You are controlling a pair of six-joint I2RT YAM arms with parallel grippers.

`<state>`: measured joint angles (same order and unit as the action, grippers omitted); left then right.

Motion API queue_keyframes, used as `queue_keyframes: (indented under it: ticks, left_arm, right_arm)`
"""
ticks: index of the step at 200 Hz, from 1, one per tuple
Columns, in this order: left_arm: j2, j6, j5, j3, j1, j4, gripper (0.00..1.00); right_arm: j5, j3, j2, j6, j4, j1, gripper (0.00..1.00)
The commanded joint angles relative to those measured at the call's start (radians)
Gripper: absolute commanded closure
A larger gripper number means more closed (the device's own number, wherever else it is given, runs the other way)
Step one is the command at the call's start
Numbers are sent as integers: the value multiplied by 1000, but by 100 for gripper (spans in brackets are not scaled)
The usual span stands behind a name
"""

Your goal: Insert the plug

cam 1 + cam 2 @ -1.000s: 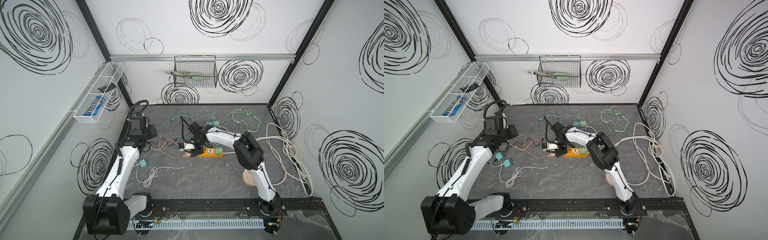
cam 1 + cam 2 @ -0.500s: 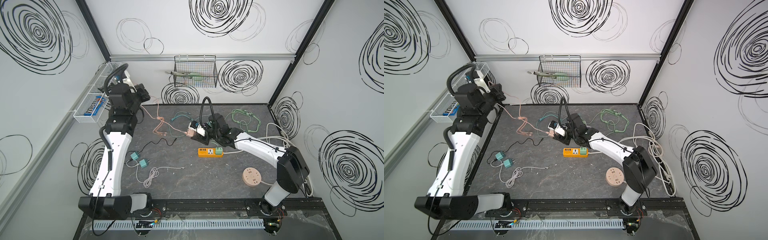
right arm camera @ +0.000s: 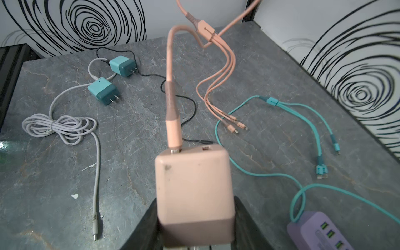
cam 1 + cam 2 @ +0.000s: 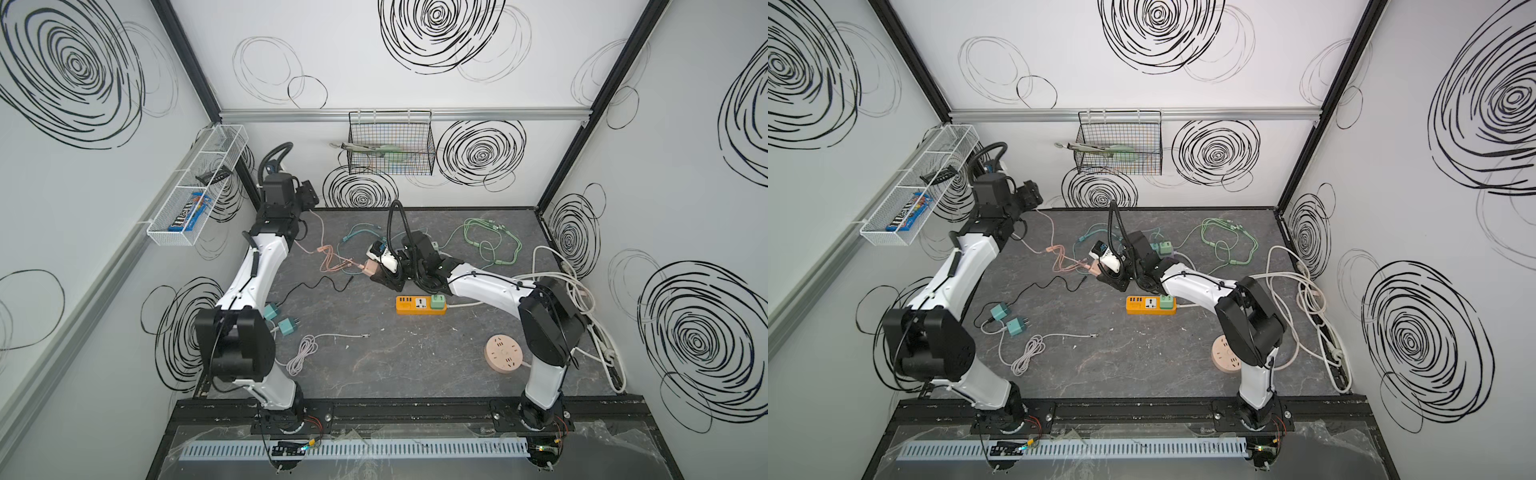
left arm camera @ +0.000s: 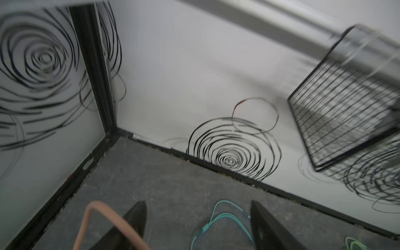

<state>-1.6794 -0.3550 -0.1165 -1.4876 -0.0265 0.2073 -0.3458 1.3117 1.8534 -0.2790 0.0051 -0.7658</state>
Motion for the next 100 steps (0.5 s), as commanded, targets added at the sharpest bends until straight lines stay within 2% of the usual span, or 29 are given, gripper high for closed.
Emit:
queue_keyframes:
  ticks: [1, 16, 42, 72, 100]
  left_arm:
    - [72, -6, -26, 36, 5, 117, 4]
    - [124, 4, -28, 71, 16, 146, 4]
    - [187, 57, -115, 112, 44, 228, 4]
    - [255, 84, -13, 183, 32, 276, 4]
    - [298, 135, 10, 263, 43, 308, 3]
  right_arm:
    - [3, 2, -8, 38, -33, -4, 75]
    - [9, -11, -12, 39, -36, -3, 75]
    - [40, -22, -14, 54, -43, -4, 74]
    - [58, -30, -14, 64, -48, -3, 74]
    - [97, -42, -21, 64, -63, -4, 74]
